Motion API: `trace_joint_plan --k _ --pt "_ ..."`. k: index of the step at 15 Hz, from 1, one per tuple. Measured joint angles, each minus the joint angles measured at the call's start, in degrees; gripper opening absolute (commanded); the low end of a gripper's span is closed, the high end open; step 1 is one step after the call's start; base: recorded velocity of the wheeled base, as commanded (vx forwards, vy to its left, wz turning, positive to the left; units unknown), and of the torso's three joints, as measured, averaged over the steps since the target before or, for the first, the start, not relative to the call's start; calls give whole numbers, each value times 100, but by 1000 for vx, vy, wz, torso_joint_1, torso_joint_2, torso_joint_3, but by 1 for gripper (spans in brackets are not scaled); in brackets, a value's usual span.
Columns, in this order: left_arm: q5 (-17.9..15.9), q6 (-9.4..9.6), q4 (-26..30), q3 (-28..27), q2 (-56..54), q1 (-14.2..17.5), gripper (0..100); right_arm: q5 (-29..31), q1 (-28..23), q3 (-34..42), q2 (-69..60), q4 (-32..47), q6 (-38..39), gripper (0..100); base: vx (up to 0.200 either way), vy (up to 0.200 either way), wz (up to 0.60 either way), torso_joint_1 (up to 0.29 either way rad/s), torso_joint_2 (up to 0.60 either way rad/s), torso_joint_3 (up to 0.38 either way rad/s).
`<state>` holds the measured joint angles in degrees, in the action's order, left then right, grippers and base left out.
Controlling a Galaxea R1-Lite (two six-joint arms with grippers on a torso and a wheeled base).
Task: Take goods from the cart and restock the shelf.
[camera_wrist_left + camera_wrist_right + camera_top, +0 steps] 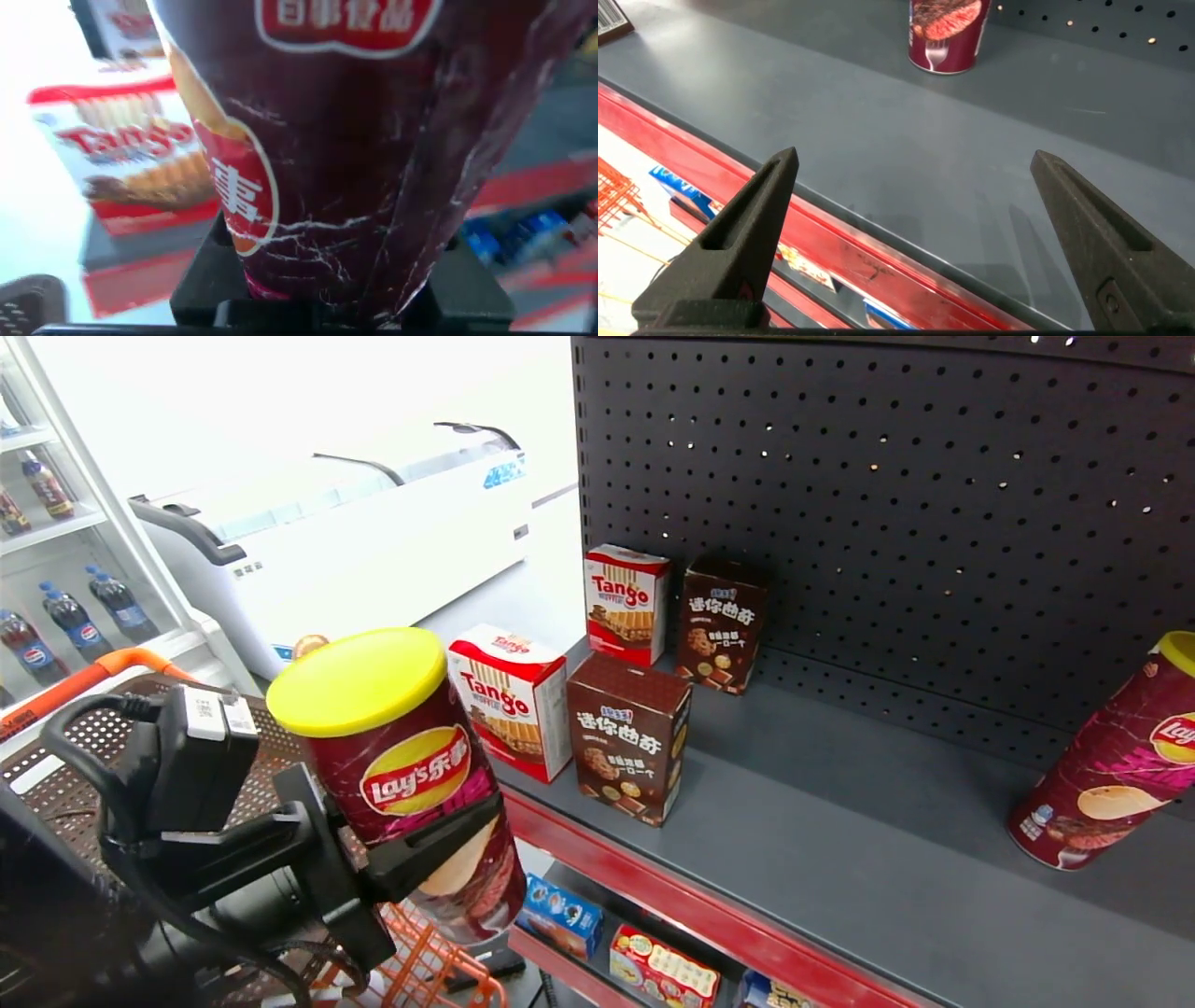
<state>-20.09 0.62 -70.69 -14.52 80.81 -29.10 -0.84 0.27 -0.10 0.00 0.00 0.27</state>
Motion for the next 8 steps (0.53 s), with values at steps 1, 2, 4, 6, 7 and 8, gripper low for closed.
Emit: trace_joint_plan --k 1,2,4,6,7,8 --pt "-115 2 49 -22 -27 -69 0 0 -2 0 0 2 0 100 0 0 0 0 0 0" --pt "-232 0 158 -74 -38 -171 0 -2 0 0 0 2 0 100 0 0 0 0 0 0" --pt "-277 6 200 -216 -30 -347 0 -2 0 2 0 5 -5 100 0 0 0 0 0 0" --pt "-282 9 216 -306 -6 -571 0 -9 -5 2 0 7 -9 100 0 0 0 0 0 0" --pt "-289 9 224 -319 4 -664 0 -9 -2 2 0 7 -9 100 0 0 0 0 0 0" --pt "-290 6 229 -325 11 -730 0 -16 -2 2 0 7 -9 100 0 0 0 0 0 0"
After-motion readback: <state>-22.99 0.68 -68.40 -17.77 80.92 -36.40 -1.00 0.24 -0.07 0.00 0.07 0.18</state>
